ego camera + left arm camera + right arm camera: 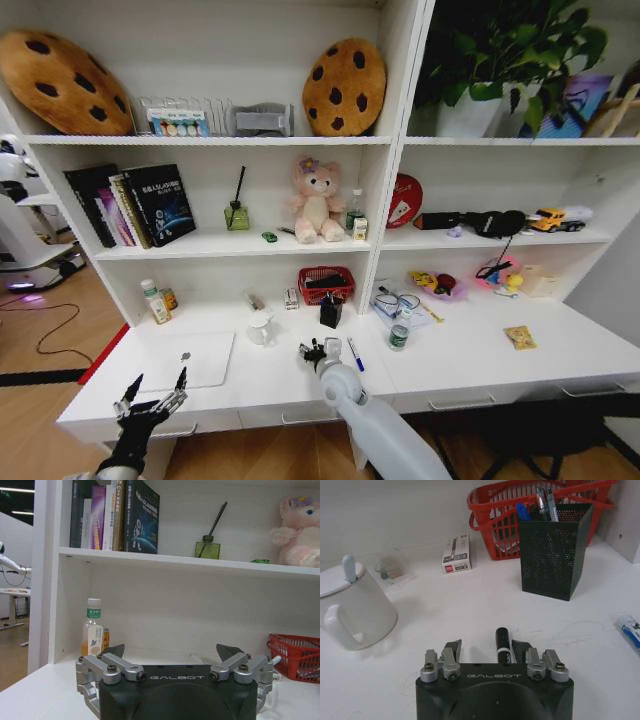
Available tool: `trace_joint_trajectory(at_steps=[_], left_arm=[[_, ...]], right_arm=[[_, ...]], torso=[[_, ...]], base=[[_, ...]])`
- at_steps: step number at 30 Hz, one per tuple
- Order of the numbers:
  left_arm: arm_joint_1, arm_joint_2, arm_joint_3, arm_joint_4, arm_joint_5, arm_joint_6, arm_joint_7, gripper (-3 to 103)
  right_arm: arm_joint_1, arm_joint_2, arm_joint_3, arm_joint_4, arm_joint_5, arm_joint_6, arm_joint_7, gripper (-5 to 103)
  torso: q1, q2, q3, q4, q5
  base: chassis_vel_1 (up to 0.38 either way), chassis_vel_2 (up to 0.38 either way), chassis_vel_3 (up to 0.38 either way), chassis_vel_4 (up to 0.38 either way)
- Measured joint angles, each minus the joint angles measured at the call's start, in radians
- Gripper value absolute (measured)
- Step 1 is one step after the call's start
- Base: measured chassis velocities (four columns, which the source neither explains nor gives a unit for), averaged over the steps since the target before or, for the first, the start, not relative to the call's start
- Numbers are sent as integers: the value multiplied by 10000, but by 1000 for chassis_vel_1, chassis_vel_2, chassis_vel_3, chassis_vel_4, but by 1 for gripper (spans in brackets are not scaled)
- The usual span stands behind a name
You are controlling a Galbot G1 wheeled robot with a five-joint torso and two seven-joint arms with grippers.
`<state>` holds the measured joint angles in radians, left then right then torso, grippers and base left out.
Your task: Organize the objects on the table.
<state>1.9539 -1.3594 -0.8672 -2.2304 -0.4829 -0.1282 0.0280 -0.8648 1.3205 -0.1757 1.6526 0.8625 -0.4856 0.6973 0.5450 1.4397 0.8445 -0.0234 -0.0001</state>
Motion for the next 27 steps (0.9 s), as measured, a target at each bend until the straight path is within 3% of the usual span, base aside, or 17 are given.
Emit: trace_joint_trajectory(at_steps=[11, 27], left_arm=[[0, 0, 0, 0, 0, 0, 0, 100], [0, 0, 0, 0, 0, 0, 0, 100]], right_arm=[[458, 159, -82, -702, -41, 66, -144, 44], [176, 115, 35, -885, 52, 178, -250, 39]], torso=[[0, 0, 0, 0, 1], [-5, 7, -7, 0, 0]], base=[[0, 0, 0, 0], [0, 0, 0, 0]])
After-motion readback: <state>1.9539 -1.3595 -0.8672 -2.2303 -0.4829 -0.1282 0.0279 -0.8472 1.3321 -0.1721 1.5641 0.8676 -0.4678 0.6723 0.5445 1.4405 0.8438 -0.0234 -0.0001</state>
